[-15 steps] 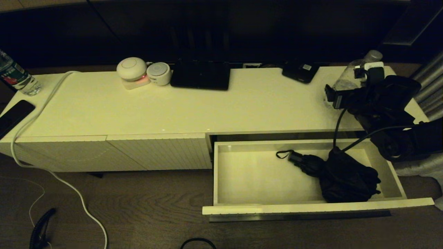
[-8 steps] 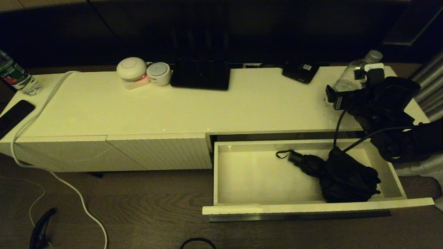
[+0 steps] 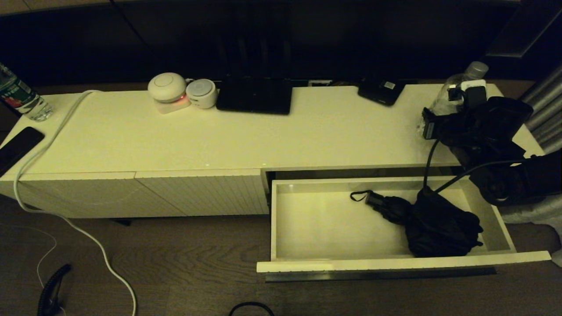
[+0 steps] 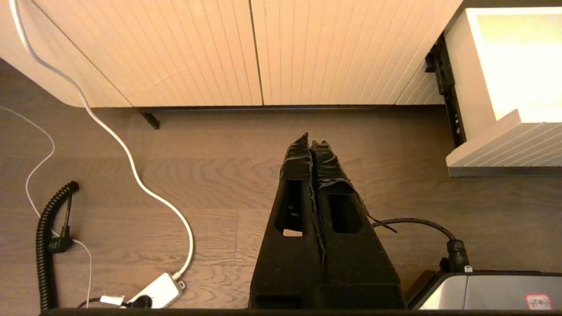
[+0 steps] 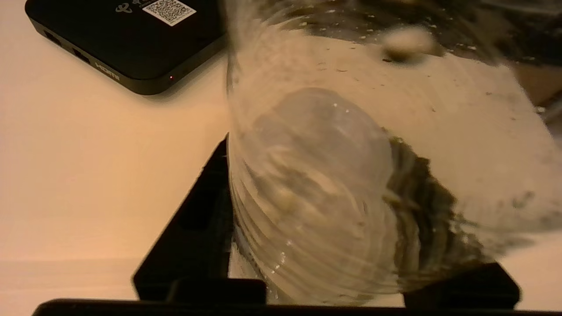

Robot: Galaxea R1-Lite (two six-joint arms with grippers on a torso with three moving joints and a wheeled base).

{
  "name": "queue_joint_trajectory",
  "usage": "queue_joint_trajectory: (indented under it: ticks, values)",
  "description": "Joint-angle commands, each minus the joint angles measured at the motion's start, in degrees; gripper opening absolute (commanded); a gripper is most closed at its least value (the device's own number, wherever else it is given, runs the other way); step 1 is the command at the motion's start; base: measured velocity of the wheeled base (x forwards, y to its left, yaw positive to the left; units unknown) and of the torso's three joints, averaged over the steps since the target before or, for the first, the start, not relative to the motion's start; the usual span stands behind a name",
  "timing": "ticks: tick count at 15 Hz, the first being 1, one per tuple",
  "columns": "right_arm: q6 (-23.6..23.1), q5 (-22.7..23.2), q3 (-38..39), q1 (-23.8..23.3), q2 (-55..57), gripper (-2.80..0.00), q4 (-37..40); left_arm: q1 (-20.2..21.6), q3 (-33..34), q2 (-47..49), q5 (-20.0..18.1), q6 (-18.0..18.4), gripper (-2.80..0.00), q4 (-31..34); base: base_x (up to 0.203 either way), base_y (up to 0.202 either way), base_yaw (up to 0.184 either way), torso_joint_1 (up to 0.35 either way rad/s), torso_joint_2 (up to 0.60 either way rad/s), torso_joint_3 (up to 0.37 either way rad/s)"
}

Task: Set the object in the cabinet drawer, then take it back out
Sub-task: Put the mineral water in the drawer

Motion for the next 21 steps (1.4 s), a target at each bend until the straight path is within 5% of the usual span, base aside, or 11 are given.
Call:
queue_joint_trajectory:
  ticks: [1, 3, 8, 13, 21]
  values:
    - [-0.2, 0.2, 0.6, 0.0, -0.6, -2.8, -0.3, 0.0, 0.1, -0.1, 0.0, 0.0, -2.8, 0.0, 0.0, 0.0, 0.0, 0.0, 0.0, 0.0]
    - [-1.9, 1.2, 1.4, 0.1, -2.6, -2.8, 0.2, 0.0, 0.1, -0.1, 0.0, 0.0, -2.8, 0.0, 0.0, 0.0, 0.0, 0.0, 0.0, 0.0]
    - [-14.5, 7.9, 7.4, 2.3, -10.9, -2.8, 5.7, 0.0, 0.1, -0.1, 0.0, 0.0, -2.8, 0.0, 0.0, 0.0, 0.0, 0.0, 0.0, 0.0]
    - [-31.6, 14.9, 11.1, 7.0, -19.1, -2.8, 17.0, 0.0, 0.1, -0.1, 0.0, 0.0, -2.8, 0.0, 0.0, 0.0, 0.0, 0.0, 0.0, 0.0]
    - [-50.7, 15.5, 13.5, 17.3, -24.2, -2.8, 32.4, 0.0, 0.0, 0.0, 0.0, 0.0, -2.8, 0.0, 0.0, 0.0, 0.0, 0.0, 0.0, 0.0]
